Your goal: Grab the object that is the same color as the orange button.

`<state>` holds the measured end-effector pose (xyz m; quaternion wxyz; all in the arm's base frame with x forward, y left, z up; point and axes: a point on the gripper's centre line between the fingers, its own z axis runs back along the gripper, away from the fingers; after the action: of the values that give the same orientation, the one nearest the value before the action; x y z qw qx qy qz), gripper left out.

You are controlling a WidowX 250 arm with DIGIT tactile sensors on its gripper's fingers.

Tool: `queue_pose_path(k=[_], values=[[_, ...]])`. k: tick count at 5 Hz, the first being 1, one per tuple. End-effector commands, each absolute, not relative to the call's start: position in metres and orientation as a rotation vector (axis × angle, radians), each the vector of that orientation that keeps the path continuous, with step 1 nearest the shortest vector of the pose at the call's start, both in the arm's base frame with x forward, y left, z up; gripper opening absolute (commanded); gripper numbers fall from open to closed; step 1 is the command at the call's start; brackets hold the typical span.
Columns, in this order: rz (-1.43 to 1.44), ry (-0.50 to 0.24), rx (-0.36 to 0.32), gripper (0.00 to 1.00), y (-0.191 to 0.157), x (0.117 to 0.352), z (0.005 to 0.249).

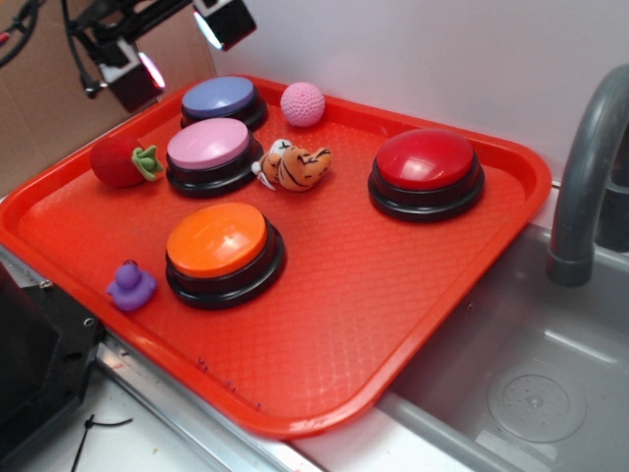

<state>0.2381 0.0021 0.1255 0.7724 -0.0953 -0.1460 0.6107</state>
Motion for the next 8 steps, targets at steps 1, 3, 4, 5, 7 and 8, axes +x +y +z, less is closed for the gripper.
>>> queue_pose_path(k=[1,3,4,5,7,8], values=[[1.428,-0.315,-0.127,1.00,-0.002,0.282,0.076],[1.332,-0.264,-0.075,1.00,-0.026,0.288,0.032],[1.311,-0.226,-0.067,1.00,-0.030,0.285,0.024],[1.303,-0.234,-0.057,0.00,-0.027,0.285,0.022],[1.101,-0.211,-0.107,0.00,-0.018,0.280,0.053],[0.887,-0.154,-0.108,0.00,-0.014,0.274,0.080]])
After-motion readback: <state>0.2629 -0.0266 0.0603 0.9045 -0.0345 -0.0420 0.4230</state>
